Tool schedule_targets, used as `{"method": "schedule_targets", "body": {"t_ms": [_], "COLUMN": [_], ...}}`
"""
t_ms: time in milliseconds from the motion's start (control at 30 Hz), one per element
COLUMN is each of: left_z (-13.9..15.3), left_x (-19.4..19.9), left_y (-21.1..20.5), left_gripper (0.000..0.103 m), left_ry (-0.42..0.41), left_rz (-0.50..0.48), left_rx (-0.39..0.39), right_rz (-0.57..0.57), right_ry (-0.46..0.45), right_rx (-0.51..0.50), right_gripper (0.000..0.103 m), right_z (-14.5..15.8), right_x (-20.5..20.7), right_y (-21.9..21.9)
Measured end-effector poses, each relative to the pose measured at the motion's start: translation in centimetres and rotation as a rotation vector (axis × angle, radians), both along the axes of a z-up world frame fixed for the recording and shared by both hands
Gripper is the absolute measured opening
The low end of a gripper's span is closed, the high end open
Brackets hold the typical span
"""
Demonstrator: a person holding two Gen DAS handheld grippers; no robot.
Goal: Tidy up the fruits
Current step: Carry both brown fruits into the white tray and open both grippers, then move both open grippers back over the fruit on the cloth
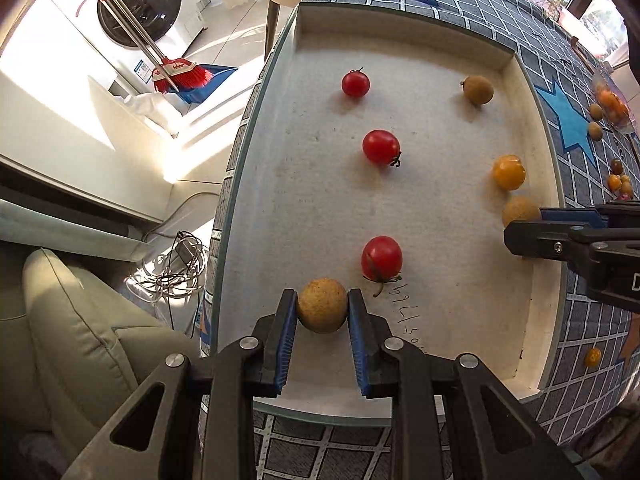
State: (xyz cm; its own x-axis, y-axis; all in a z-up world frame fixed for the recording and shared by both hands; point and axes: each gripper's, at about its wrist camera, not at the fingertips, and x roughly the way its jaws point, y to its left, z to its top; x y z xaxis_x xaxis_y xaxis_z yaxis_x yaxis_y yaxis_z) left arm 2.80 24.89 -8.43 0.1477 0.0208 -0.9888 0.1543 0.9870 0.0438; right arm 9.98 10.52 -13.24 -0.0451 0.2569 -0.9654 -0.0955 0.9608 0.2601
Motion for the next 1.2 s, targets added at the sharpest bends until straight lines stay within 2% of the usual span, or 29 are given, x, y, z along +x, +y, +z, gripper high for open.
{"method": "schedule_targets", "body": {"t_ms": [267,300,333,367,400,467,633,700,933,1067,1200], "left_z": [-0.3,-0.2,-0.3,0.0,0.4,0.7,0.7,1.1,3.1,4.6,5.6], "left_x": [-0.1,-0.1,0.0,-0.1,-0.3,-0.5,-0.9,-1.0,-0.5,0.2,0.7], "left_y": [-1.1,-1.2,-1.1,-1.2,-1.1,-1.2,-1.0,-1.1,-4.3,-7.7,-11.6], "left_gripper": [0.028,0.047,0.081,0.091,0.092,0.092,0.092,0.092,0.092,0.092,0.092], "left_ry": [0.006,0.006,0.007,-0.011,-0.04,-0.041,-0.017,-0.018,-0.034,-0.056,-0.072], "left_rz": [-0.052,-0.054,-0.054,-0.05,-0.055,-0.075,-0.084,-0.086,-0.147,-0.208,-0.28], "left_rx": [0.015,0.017,0.024,0.034,0.037,0.046,0.078,0.08,0.066,0.029,-0.011], "right_rz": [0.032,0.03,0.028,0.028,0.028,0.024,-0.016,-0.038,-0.214,-0.337,-0.469], "right_ry": [0.015,0.021,0.025,0.029,0.033,0.03,-0.012,-0.041,-0.088,-0.06,0.007], "right_rx": [-0.012,-0.006,-0.002,0.002,0.006,0.021,0.103,0.12,0.072,0.017,-0.027], "right_gripper": [0.031,0.031,0.032,0.032,0.034,0.04,0.075,0.083,0.083,0.083,0.083], "right_z": [-0.6,-0.6,-0.7,-0.8,-0.9,-0.9,1.5,2.9,5.6,5.6,4.2], "right_x": [0.1,0.0,0.1,0.4,0.6,1.1,1.1,1.0,-0.5,-2.8,-6.5], "right_y": [1.4,1.4,1.4,1.4,1.5,1.4,0.5,-0.3,-6.3,-11.1,-16.4]}}
